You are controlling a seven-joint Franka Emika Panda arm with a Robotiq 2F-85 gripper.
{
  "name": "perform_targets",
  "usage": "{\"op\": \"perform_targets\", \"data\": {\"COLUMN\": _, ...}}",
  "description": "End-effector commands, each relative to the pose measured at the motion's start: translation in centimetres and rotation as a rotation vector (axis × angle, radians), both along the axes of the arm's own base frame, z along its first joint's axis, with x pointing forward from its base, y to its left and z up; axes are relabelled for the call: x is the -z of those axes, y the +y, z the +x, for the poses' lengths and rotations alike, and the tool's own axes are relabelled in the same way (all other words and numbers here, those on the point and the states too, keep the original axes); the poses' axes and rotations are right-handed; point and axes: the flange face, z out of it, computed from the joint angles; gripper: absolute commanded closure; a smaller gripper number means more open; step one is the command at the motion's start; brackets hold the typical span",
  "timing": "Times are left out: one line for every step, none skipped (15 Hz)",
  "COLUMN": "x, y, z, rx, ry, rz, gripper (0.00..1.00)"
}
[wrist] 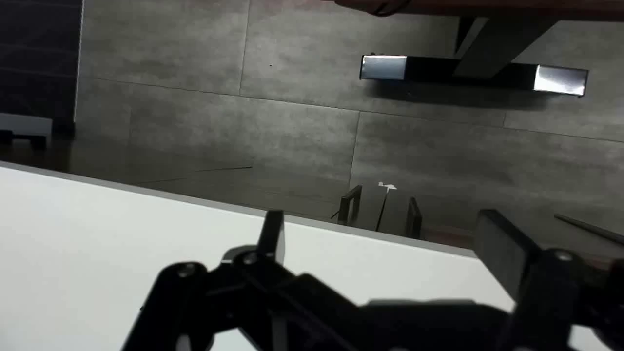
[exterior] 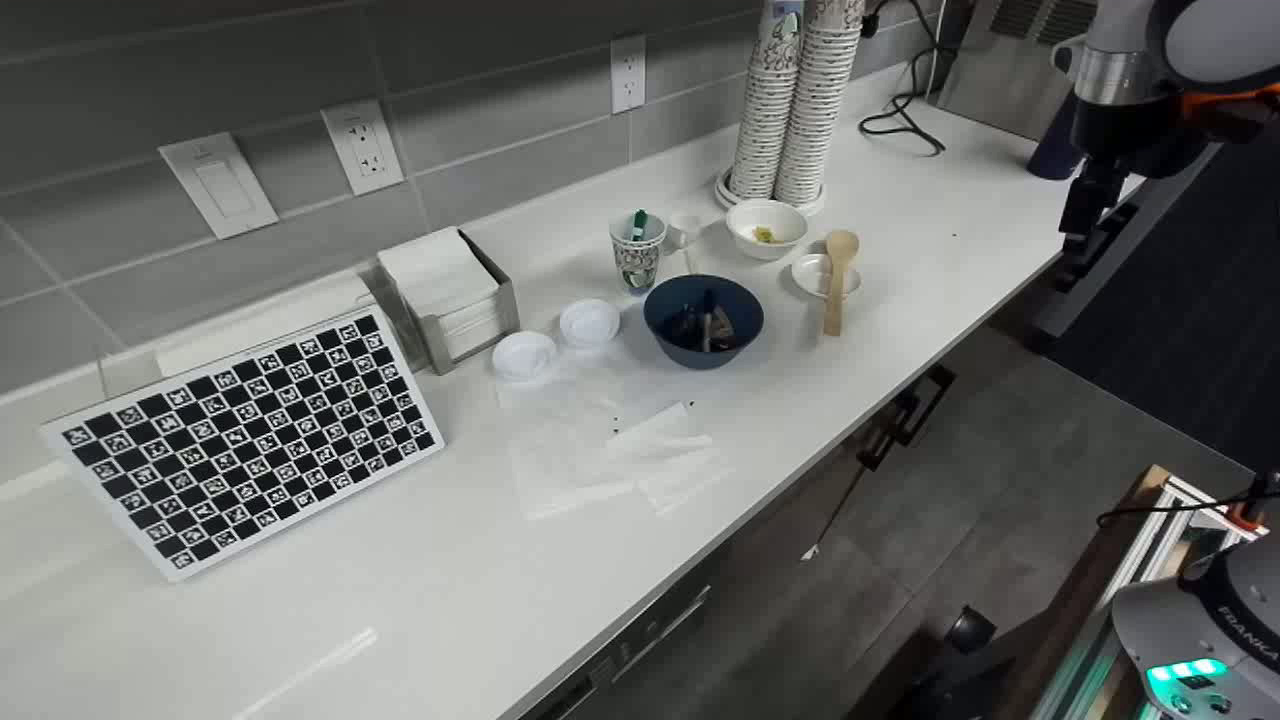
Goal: Put the sachet on the white object
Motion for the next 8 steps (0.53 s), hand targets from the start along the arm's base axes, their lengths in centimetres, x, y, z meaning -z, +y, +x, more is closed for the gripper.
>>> {"op": "perform_targets", "data": {"x": 0.0, "y": 0.0, "z": 0.0, "rx": 0.0, "ry": 0.0, "rz": 0.0, "gripper": 0.0}}
{"op": "perform_targets", "data": {"x": 0.0, "y": 0.0, "z": 0.0, "rx": 0.0, "ry": 0.0, "rz": 0.0, "gripper": 0.0}}
{"op": "perform_targets", "data": {"x": 0.0, "y": 0.0, "z": 0.0, "rx": 0.0, "ry": 0.0, "rz": 0.0, "gripper": 0.0}}
{"op": "perform_targets", "data": {"x": 0.0, "y": 0.0, "z": 0.0, "rx": 0.0, "ry": 0.0, "rz": 0.0, "gripper": 0.0}}
{"op": "perform_targets", "data": {"x": 0.0, "y": 0.0, "z": 0.0, "rx": 0.0, "ry": 0.0, "rz": 0.0, "gripper": 0.0}}
{"op": "perform_targets", "data": {"x": -0.4, "y": -0.2, "z": 0.7, "rx": 0.02, "ry": -0.03, "rz": 0.014, "gripper": 0.0}}
{"op": "perform_targets", "data": {"x": -1.0, "y": -0.8, "z": 1.8, "rx": 0.066, "ry": -0.068, "rz": 0.009, "gripper": 0.0}}
{"op": "perform_targets", "data": {"x": -1.5, "y": -1.5, "z": 3.1, "rx": 0.105, "ry": -0.108, "rz": -0.001, "gripper": 0.0}}
